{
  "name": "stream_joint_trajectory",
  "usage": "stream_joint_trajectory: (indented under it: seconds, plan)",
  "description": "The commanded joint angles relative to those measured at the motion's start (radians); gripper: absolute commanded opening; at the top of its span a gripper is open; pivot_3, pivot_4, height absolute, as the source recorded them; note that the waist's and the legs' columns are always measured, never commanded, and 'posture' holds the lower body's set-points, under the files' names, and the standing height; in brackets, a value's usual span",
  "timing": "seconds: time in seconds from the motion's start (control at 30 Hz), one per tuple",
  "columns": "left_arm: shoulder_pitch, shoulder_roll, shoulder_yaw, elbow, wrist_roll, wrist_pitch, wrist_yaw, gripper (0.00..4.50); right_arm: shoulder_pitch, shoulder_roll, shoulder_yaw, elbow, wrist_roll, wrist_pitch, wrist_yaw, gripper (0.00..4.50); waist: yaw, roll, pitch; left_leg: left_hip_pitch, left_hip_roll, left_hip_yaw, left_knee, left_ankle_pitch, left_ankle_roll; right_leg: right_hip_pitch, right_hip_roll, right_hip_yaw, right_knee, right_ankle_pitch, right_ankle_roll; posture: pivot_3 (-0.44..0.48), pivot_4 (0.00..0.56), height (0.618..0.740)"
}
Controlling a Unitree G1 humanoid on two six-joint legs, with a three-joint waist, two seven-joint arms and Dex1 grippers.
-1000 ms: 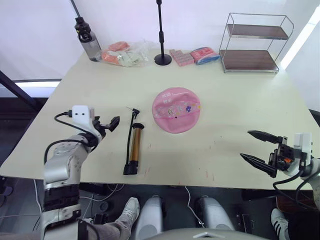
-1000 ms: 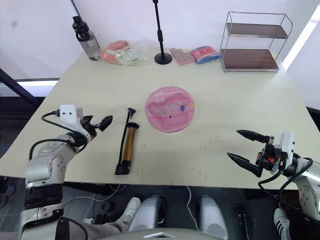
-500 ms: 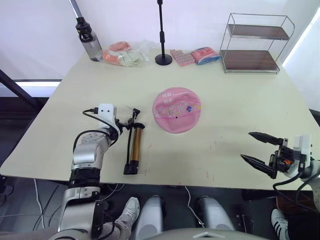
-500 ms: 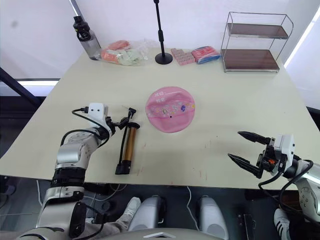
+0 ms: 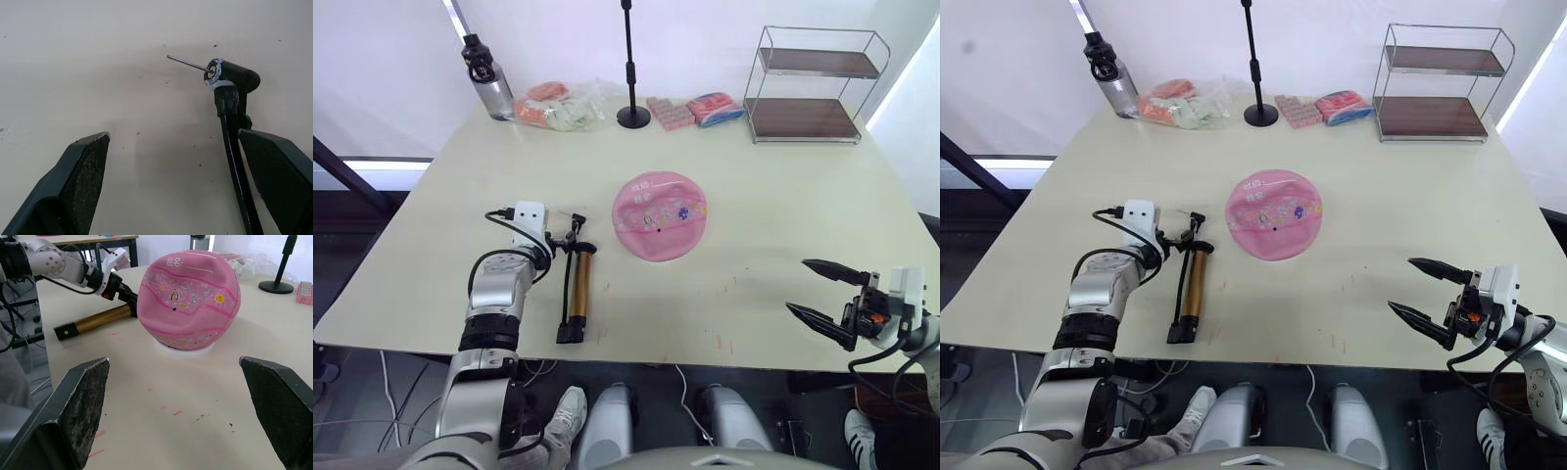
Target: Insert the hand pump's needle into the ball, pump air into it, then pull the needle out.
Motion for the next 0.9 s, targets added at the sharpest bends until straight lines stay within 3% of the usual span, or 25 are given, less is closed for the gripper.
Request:
stream_joint_trajectory:
  seconds: [0.03,0.57,0.67,0.87,0.9]
  plan:
    - [0.029,-0.015,-0.027,0.01,0.02,0.033,-0.003,4.5,-0.003,0.0,-0.027,-0.006,0.01,-0.026,0.013,4.44,0.0,0.0,0.0,0.0,0.0,0.0,0.0,0.0,0.0,0.0,0.0,0.0,0.0,0.0,0.0,0.0,0.15,0.74]
    - [0.021,-0.05,-0.033,0.037,0.038,0.008,-0.021,4.5,-0.005,0.009,-0.018,0.014,0.0,-0.046,0.028,4.44,0.015,0.0,0.0,0.0,0.0,0.0,0.0,0.0,0.0,0.0,0.0,0.0,0.0,0.0,0.0,0.0,0.15,0.74]
    - [0.019,-0.048,-0.021,0.055,0.041,-0.005,-0.008,3.58,-0.006,0.008,-0.019,0.016,0.002,-0.049,0.031,4.5,0.018,0.0,0.0,0.0,0.0,0.0,0.0,0.0,0.0,0.0,0.0,0.0,0.0,0.0,0.0,0.0,0.15,0.74]
    - [0.02,-0.041,-0.013,0.072,0.044,-0.038,0.006,0.57,-0.009,0.008,-0.016,0.016,0.01,-0.049,0.047,4.5,0.016,0.001,-0.001,0.001,0.0,-0.001,0.0,0.0,0.0,0.0,0.001,0.0,0.001,0.0,0.0,0.0,0.15,0.74]
    - [0.021,-0.04,-0.012,0.071,0.044,-0.041,0.006,0.26,-0.011,0.009,-0.015,0.016,0.013,-0.048,0.052,4.5,0.016,0.001,-0.001,0.002,0.0,-0.001,0.0,0.0,0.0,0.0,0.001,0.0,0.001,0.0,0.0,0.0,0.15,0.74]
